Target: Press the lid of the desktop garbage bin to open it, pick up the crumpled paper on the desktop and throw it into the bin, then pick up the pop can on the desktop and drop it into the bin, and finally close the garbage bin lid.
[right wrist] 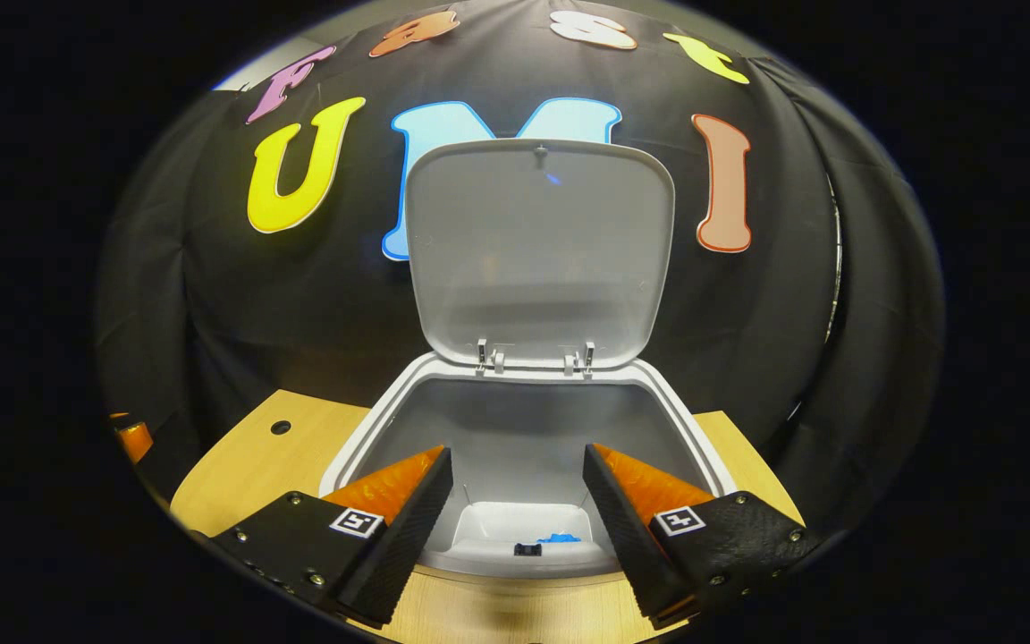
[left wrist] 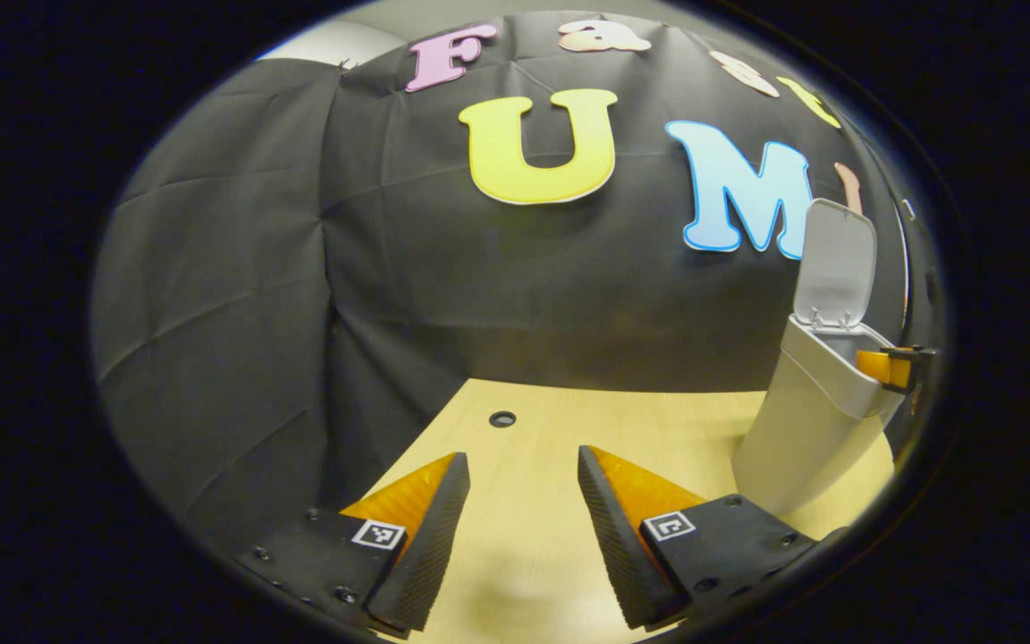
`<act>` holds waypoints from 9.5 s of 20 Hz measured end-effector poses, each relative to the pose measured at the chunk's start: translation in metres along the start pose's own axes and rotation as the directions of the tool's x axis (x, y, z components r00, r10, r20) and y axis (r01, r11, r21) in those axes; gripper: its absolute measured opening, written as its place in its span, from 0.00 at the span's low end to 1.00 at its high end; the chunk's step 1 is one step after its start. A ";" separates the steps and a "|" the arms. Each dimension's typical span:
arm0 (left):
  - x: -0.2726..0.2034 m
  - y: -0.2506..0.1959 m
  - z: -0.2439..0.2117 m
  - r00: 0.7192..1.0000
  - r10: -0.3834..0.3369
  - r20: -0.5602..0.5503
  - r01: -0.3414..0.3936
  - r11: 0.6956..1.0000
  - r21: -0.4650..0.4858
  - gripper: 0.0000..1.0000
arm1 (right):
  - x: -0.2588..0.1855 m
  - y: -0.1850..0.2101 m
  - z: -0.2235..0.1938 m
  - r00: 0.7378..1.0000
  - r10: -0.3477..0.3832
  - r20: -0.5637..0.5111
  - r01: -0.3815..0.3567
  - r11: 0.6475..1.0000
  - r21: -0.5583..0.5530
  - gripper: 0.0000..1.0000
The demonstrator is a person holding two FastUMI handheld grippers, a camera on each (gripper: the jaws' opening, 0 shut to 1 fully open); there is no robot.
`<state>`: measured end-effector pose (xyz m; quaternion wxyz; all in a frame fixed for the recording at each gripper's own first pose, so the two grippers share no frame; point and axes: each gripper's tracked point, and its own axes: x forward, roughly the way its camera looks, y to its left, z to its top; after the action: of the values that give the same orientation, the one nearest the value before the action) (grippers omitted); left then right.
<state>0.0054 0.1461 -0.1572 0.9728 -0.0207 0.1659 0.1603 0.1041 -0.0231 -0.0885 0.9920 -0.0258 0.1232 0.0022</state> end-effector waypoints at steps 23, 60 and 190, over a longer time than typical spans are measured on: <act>0.002 -0.017 0.003 0.999 -0.048 -0.002 0.048 0.998 0.031 0.82 | -0.051 0.004 0.148 0.949 0.015 0.316 -0.005 0.999 -0.032 0.94; -0.014 0.032 -0.019 0.998 0.062 -0.033 -0.063 0.997 -0.035 0.82 | 0.030 -0.030 0.238 0.920 -0.073 0.385 0.072 0.997 0.016 0.94; -0.226 -0.578 0.048 0.882 -0.295 0.367 0.297 0.953 0.053 0.85 | -0.215 -0.360 0.046 0.864 -0.058 0.501 0.088 0.995 -0.036 0.94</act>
<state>0.0034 -0.4661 -0.0447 0.9994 -0.0173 -0.0261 0.0115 -0.0895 -0.3795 0.0265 0.9884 -0.0578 -0.1384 -0.0253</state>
